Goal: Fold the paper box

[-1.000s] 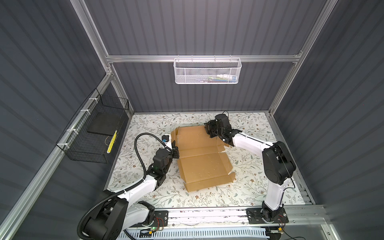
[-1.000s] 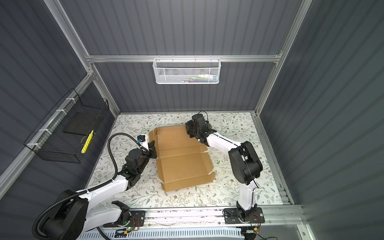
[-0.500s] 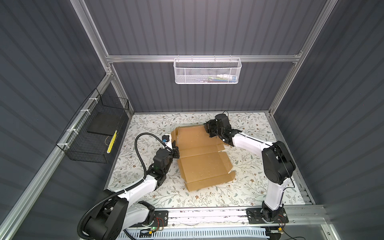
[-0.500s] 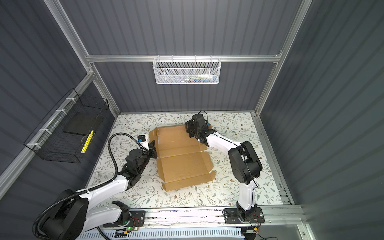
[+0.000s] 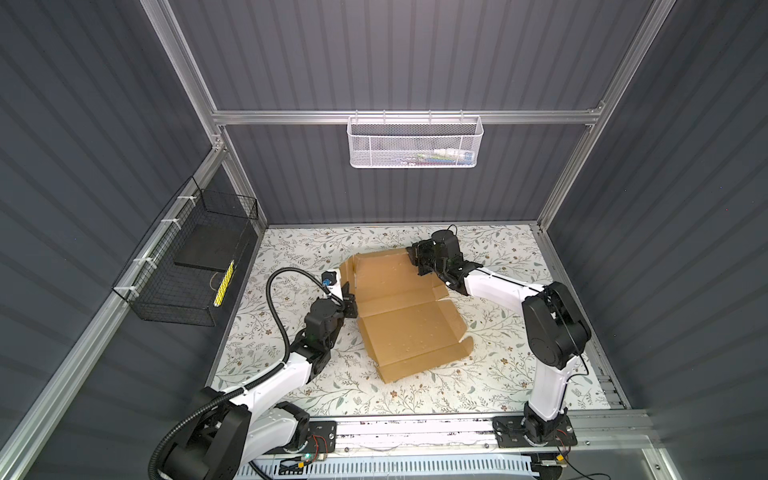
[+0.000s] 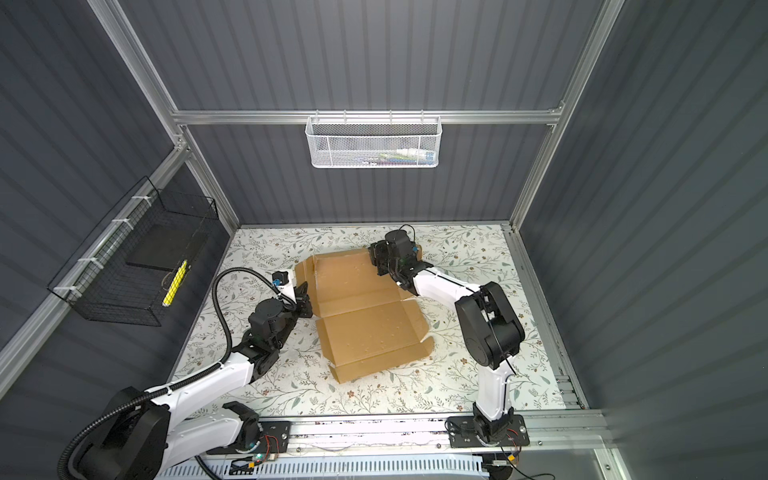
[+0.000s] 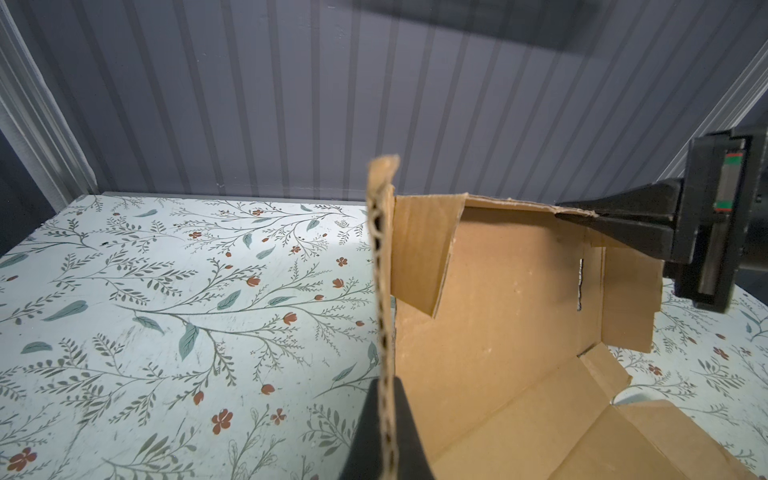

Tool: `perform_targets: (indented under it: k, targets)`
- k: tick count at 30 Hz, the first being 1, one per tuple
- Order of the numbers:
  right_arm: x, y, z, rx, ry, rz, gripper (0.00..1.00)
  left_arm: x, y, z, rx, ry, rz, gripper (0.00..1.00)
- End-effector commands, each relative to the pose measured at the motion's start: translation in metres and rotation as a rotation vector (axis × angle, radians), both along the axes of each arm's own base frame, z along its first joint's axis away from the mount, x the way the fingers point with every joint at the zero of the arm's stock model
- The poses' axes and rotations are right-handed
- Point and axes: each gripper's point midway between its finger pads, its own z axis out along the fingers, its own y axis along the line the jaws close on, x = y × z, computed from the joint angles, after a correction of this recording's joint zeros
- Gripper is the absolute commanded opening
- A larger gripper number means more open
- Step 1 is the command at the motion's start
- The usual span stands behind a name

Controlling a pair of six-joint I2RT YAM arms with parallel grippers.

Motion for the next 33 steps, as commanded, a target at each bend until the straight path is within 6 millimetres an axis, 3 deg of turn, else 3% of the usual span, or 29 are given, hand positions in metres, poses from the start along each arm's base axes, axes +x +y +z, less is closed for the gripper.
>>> perform_targets:
  k: [1,15,25,33]
  targets:
    - [-0.004,0.001,0.002,0.006,-0.019,0.018,0.05,-0.007,0.002,0.002,-0.027,0.0,0.002,0.07]
    - [-0.018,0.01,0.015,0.068,-0.066,0.06,0.04,-0.025,0.009,-0.018,-0.035,0.055,-0.007,0.34]
    - [-0.025,0.022,0.02,0.091,-0.109,0.114,0.04,-0.033,0.018,-0.007,-0.029,0.054,0.016,0.39]
    - [-0.031,0.031,0.005,0.112,-0.103,0.151,0.04,-0.039,0.024,-0.006,-0.01,0.073,0.031,0.45]
